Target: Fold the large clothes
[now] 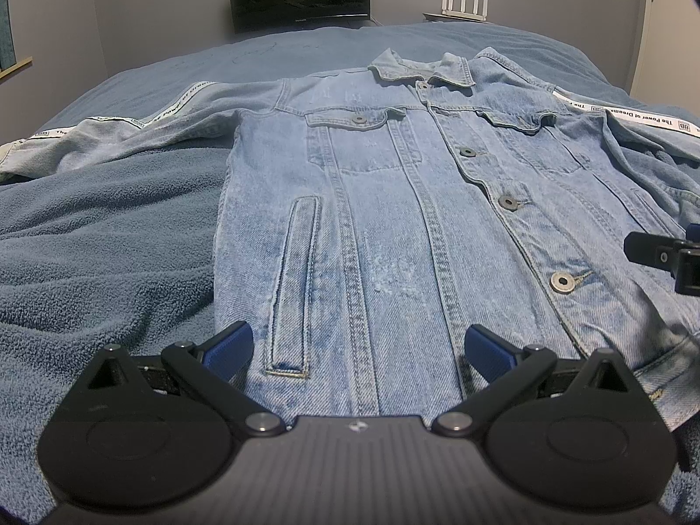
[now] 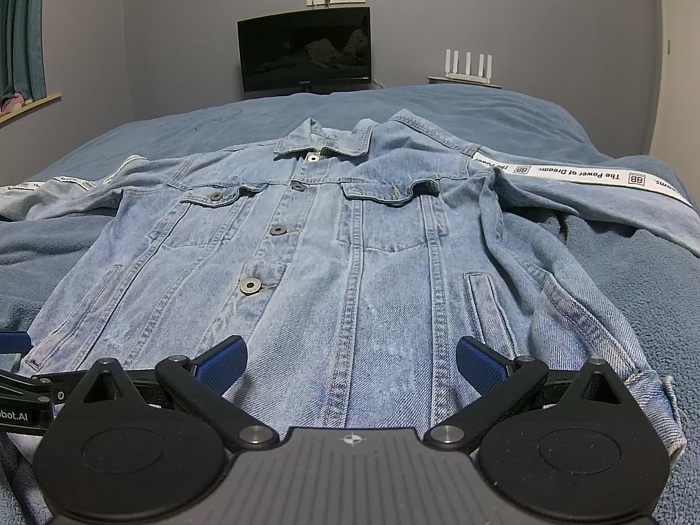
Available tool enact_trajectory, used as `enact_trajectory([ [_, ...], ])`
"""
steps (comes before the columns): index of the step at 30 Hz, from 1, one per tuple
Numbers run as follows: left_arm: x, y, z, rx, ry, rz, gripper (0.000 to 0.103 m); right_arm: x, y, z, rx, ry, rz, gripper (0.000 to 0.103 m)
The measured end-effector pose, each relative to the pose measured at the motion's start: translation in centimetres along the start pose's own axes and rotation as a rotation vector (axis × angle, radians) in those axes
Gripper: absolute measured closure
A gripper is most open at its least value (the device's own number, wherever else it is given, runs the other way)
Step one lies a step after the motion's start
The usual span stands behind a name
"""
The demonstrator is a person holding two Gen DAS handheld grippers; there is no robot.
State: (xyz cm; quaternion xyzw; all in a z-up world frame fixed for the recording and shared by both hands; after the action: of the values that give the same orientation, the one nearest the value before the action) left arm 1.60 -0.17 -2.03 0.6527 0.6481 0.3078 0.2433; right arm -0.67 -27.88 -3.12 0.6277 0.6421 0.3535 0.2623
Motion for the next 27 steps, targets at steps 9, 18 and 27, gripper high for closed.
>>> enact_trajectory([
  [9,0.0,0.0,0.0,0.001,0.000,0.000,0.000,0.0,-0.1,0.0,0.001,-0.001,-0.001,0.000],
  [18,0.0,0.0,0.1,0.003,0.001,0.001,0.000,0.0,-0.1,0.1,0.002,-0.001,-0.002,0.000],
  [27,0.5,1.4,0.1,-0.005,-0.004,-0.018,0.000,-0.1,1.3,-2.6,-0.142,0.041,0.019,0.000],
])
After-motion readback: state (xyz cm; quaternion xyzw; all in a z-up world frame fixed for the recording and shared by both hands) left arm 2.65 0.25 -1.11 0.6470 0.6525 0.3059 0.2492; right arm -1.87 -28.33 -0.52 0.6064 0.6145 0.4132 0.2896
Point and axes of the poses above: each gripper's, at about its wrist camera, not at the fingertips, and z roughly the way its jaws point, x to its left, y to its top, the point moved 2 cm from there along z, roughly the way its jaws point, and after that the axes turned 5 degrees about y, right-handed, at the moved point
